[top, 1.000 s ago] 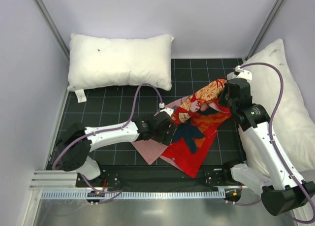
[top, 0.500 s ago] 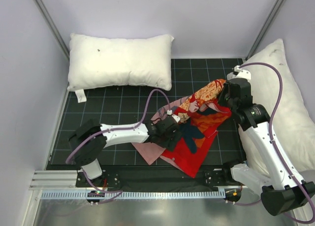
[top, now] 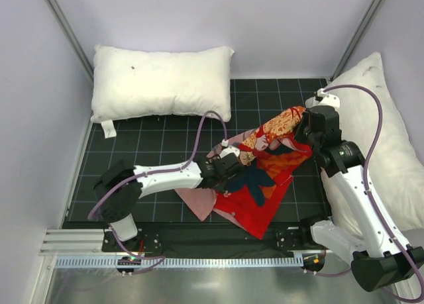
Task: Put the pillow into the pillowcase
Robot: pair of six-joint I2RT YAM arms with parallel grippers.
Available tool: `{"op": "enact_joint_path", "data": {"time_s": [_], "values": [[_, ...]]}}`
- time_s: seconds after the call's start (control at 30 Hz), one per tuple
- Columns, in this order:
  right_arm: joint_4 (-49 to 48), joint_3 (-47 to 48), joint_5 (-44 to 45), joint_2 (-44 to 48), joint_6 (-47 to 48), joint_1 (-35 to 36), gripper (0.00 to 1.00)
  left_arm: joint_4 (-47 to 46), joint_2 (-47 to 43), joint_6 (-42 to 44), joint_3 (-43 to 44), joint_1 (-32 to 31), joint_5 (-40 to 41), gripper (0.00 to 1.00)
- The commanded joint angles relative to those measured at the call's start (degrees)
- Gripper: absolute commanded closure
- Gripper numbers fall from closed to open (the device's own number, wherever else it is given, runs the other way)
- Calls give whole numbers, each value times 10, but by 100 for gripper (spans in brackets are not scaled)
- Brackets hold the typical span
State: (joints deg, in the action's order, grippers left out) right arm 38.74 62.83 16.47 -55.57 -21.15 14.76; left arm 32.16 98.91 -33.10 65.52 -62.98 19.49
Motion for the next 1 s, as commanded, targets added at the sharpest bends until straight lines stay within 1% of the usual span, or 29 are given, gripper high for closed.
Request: {"op": "enact_joint_path", "data": {"time_s": [0.0, 0.03, 0.07, 0.1, 0.17, 0.27, 0.33, 0.37, 0.43, 0.47, 0.57, 0.6, 0.67, 0.7, 0.8, 0.9, 0.93, 0.97], "values": [[-23, 28, 19, 27, -8, -6, 96, 96, -85, -20, 19, 8, 110, 100], [-12, 34, 17, 28, -11, -7, 96, 116, -100, -23, 25, 11, 130, 100], [-5, 41, 6, 31, -12, -8, 96, 163, -119, -26, 30, 15, 176, 100], [4, 63, 1, 34, -14, -9, 96, 188, -155, -31, 38, 21, 202, 100], [26, 87, -14, 51, -16, -8, 96, 271, -198, -56, 76, 37, 282, 100], [55, 135, -21, 81, -19, -8, 96, 324, -285, -68, 137, 48, 340, 100], [70, 165, -28, 96, -24, -8, 96, 350, -347, -67, 165, 48, 349, 100], [76, 175, -30, 114, -26, -8, 96, 353, -368, -60, 197, 48, 350, 100], [84, 199, -45, 130, -30, -8, 96, 346, -418, -40, 225, 48, 331, 100], [88, 217, -49, 143, -30, -8, 96, 341, -434, -16, 252, 48, 321, 100], [103, 242, -71, 158, -35, -8, 96, 331, -481, 11, 291, 48, 292, 100], [101, 248, -82, 175, -35, -8, 96, 330, -489, 29, 319, 48, 291, 100], [87, 233, -105, 194, -35, -8, 96, 330, -500, 49, 348, 48, 301, 100], [85, 227, -107, 208, -34, -8, 96, 330, -501, 66, 369, 48, 306, 100], [105, 210, -101, 212, -36, -8, 96, 342, -490, 82, 398, 48, 304, 100], [137, 181, -114, 203, -37, -8, 96, 343, -475, 80, 386, 48, 285, 100], [145, 168, -116, 208, -39, -8, 96, 338, -472, 77, 364, 48, 279, 100], [143, 135, -106, 211, -47, -8, 96, 332, -470, 77, 344, 48, 270, 100]]}}
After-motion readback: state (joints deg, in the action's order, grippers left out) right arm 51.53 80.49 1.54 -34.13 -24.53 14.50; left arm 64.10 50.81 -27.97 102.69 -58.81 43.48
